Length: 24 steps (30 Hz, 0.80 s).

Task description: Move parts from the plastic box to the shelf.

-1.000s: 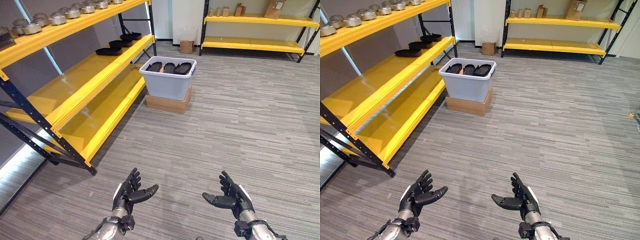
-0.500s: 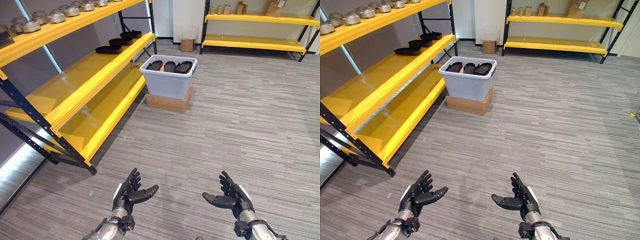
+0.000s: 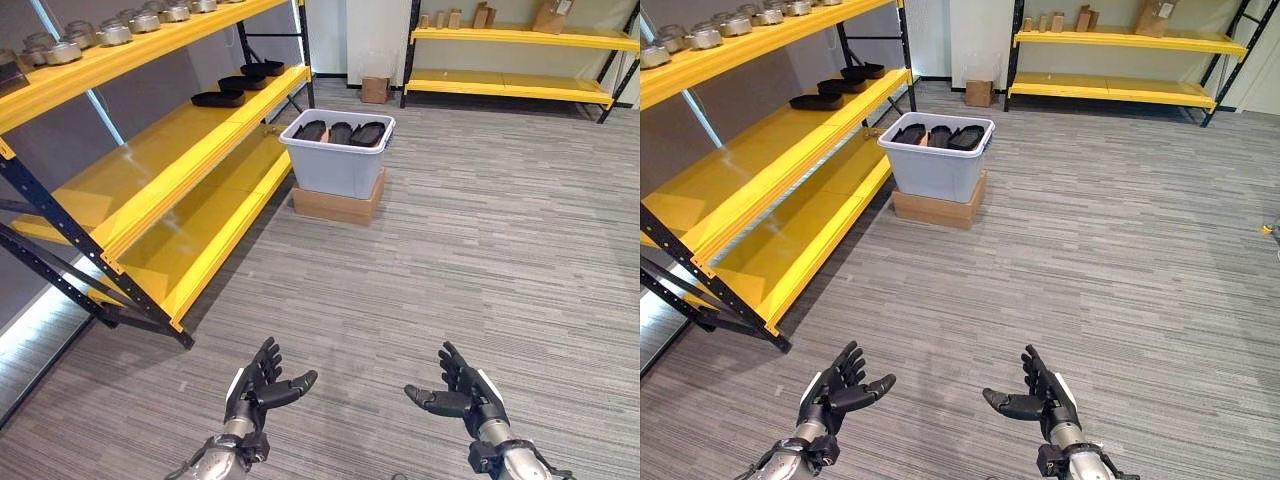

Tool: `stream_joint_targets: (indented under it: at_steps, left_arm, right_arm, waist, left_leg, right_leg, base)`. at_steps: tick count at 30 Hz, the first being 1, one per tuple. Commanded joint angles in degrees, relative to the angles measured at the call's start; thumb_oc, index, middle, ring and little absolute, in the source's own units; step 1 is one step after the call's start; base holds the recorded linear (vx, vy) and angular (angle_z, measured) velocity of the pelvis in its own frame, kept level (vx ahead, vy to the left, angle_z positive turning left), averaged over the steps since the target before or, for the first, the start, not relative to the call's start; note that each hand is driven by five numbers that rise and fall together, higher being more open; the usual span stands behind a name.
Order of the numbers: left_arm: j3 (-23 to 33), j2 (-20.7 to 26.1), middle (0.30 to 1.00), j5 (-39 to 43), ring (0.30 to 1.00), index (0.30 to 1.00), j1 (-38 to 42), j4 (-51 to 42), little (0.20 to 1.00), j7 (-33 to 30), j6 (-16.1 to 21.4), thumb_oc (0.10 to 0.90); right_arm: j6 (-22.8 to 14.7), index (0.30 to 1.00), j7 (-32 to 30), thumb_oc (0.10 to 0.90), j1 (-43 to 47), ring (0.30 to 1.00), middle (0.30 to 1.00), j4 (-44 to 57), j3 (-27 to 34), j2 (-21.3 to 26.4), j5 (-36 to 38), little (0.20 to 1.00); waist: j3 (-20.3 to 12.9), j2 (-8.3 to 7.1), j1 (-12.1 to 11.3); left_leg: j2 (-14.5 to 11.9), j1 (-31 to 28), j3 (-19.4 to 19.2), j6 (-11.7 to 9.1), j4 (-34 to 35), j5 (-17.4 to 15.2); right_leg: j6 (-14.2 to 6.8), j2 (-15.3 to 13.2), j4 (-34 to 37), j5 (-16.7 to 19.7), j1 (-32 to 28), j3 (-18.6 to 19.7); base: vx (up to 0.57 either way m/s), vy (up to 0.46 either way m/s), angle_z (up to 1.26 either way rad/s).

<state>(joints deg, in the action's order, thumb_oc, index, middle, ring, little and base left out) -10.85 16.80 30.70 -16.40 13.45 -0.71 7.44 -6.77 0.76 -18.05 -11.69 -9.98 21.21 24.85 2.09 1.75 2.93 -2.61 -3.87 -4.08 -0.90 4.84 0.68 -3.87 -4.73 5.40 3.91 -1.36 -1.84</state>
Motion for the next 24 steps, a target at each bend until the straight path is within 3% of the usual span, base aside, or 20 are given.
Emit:
stream_joint_targets:
  at_steps: [1,11,15,17,18,19,20,21,22,24]
  left_arm:
    - [2.6,2.3,1.000,-0.8,1.000,1.000,5.4,-2.8,1.000,0.5,5.2,0.900]
    - [2.6,2.8,1.000,-0.3,1.000,1.000,7.2,-3.1,1.000,-0.2,5.6,0.900]
    - [2.7,3.2,1.000,-0.3,1.000,1.000,7.6,-3.4,1.000,-0.4,5.8,0.900]
    - [2.5,3.4,1.000,-0.4,1.000,1.000,8.5,-3.6,1.000,-0.8,5.9,0.900]
    - [2.5,3.4,1.000,-0.4,1.000,1.000,8.5,-3.6,1.000,-0.8,5.9,0.900]
    - [2.1,3.5,1.000,-0.8,1.000,1.000,9.2,-3.5,1.000,-1.1,5.9,0.900]
    - [1.5,3.5,1.000,-1.0,1.000,1.000,9.7,-3.3,1.000,-1.2,5.9,0.900]
    - [1.5,3.5,1.000,-1.0,1.000,1.000,9.7,-3.3,1.000,-1.2,5.9,0.900]
    - [1.0,3.7,1.000,-1.5,1.000,1.000,10.8,-3.4,1.000,-1.5,5.8,0.900]
    - [0.7,3.7,1.000,-1.8,1.000,1.000,11.6,-3.2,1.000,-1.8,5.9,0.900]
  right_arm:
    - [-5.4,1.000,0.2,0.900,4.2,1.000,1.000,3.6,1.7,1.4,-1.0,1.000]
    - [-5.3,1.000,-0.2,0.900,6.8,1.000,1.000,2.2,0.1,0.9,-0.8,1.000]
    - [-5.2,1.000,-0.2,0.900,7.7,1.000,1.000,1.9,-0.2,0.9,-0.7,1.000]
    - [-5.2,1.000,-0.6,0.900,8.7,1.000,1.000,1.6,-0.2,1.0,-0.9,1.000]
    - [-5.2,1.000,-0.6,0.900,8.7,1.000,1.000,1.6,-0.2,1.0,-0.9,1.000]
    - [-5.3,1.000,-0.7,0.900,8.8,1.000,1.000,1.6,-0.3,0.7,-0.6,1.000]
    - [-5.2,1.000,-0.7,0.900,8.8,1.000,1.000,1.7,-0.5,0.6,-0.3,1.000]
    - [-5.2,1.000,-0.7,0.900,8.8,1.000,1.000,1.7,-0.5,0.6,-0.3,1.000]
    - [-5.4,1.000,-0.8,0.900,8.8,1.000,1.000,1.9,-1.0,0.4,-0.1,1.000]
    - [-5.4,1.000,-0.8,0.900,9.0,1.000,1.000,1.8,-1.3,0.2,-0.1,1.000]
  waist:
    - [-0.4,-2.59,0.2]
    - [-0.2,-2.81,-0.6]
    - [0.4,-2.85,-1.0]
    - [1.7,-2.60,-1.1]
    - [1.6,-2.63,-1.1]
    - [2.7,-2.23,-0.7]
    - [3.3,-2.04,-0.2]
    - [3.3,-2.09,-0.2]
    - [4.9,-1.24,0.6]
    - [5.8,-0.95,1.0]
  left_leg:
    - [-0.2,-0.9,-0.1,-0.5,0.2,-3.9]
    - [1.0,0.5,0.2,0.7,0.2,-4.2]
    - [2.1,1.2,0.9,2.1,-1.2,-5.1]
    - [3.4,2.9,2.2,3.6,-4.1,-6.4]
    - [3.4,3.1,2.1,3.6,-4.2,-6.5]
    - [4.5,3.5,3.5,4.9,-5.6,-7.0]
    - [5.2,3.3,4.4,5.5,-5.9,-7.2]
    - [5.3,3.4,4.4,5.5,-6.0,-7.2]
    - [6.0,2.8,5.7,6.2,-6.6,-7.3]
    - [6.1,2.5,6.0,6.3,-6.5,-7.3]
  right_leg:
    - [-2.3,-2.0,-0.4,-4.3,-4.5,-0.5]
    - [-3.3,-3.0,-0.7,-4.0,-3.2,0.0]
    - [-3.7,-4.1,-6.1,-5.2,-1.2,0.5]
    - [-4.5,-4.9,-13.9,-5.0,2.5,1.2]
    - [-4.6,-5.0,-14.1,-5.1,2.7,1.3]
    - [-4.7,-5.9,-22.1,-1.7,6.4,2.1]
    - [-4.5,-6.0,-26.0,1.4,8.0,3.1]
    - [-4.6,-6.1,-26.2,1.3,8.2,3.2]
    - [-3.7,-5.8,-34.0,5.5,12.0,4.0]
    - [-3.4,-5.0,-37.5,5.1,14.2,4.1]
  base:
    - [0.00,0.000,0.00]
    - [0.01,0.038,0.00]
    - [0.02,0.129,0.02]
    - [-0.01,0.185,0.07]
    - [-0.01,0.205,0.12]
    - [0.03,0.216,0.19]
    - [0.03,0.216,0.17]
    - [0.06,0.235,0.38]
    - [0.05,0.214,0.39]
    - [0.07,0.179,0.36]
